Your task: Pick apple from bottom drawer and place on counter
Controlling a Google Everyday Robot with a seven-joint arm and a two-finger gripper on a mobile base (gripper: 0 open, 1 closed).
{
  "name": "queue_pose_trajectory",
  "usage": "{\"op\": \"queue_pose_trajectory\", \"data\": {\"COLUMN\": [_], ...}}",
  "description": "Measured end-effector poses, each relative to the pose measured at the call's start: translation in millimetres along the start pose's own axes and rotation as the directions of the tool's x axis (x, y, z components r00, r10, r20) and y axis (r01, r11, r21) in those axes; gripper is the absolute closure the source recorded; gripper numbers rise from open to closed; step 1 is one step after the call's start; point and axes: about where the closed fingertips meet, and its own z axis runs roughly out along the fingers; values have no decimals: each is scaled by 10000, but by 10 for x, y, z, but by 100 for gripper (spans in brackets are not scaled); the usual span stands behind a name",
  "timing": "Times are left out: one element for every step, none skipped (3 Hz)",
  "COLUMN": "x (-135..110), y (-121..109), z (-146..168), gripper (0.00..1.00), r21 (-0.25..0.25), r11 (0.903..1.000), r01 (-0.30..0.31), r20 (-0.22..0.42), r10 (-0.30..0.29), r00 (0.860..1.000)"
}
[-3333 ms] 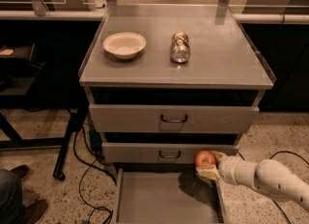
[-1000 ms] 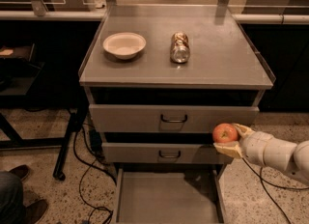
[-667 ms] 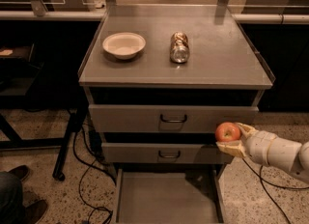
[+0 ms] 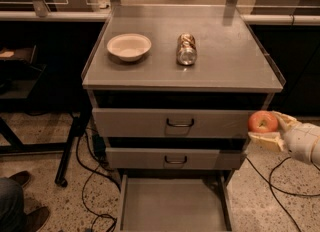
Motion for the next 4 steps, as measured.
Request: {"op": "queue_pose_trajectory", "data": {"x": [-12, -272, -676, -787], "y": [-3, -294, -753, -909], "z": [4, -73, -249, -323], "gripper": [100, 100, 100, 100], "r21": [-20, 300, 1013, 1293], "r11": [10000, 9995, 9947, 9914], "r01": [-7, -9, 165, 217], "r20": [38, 436, 926, 1074], "r10": [7, -4, -259, -358], "r00": [10000, 9990, 9954, 9936]}}
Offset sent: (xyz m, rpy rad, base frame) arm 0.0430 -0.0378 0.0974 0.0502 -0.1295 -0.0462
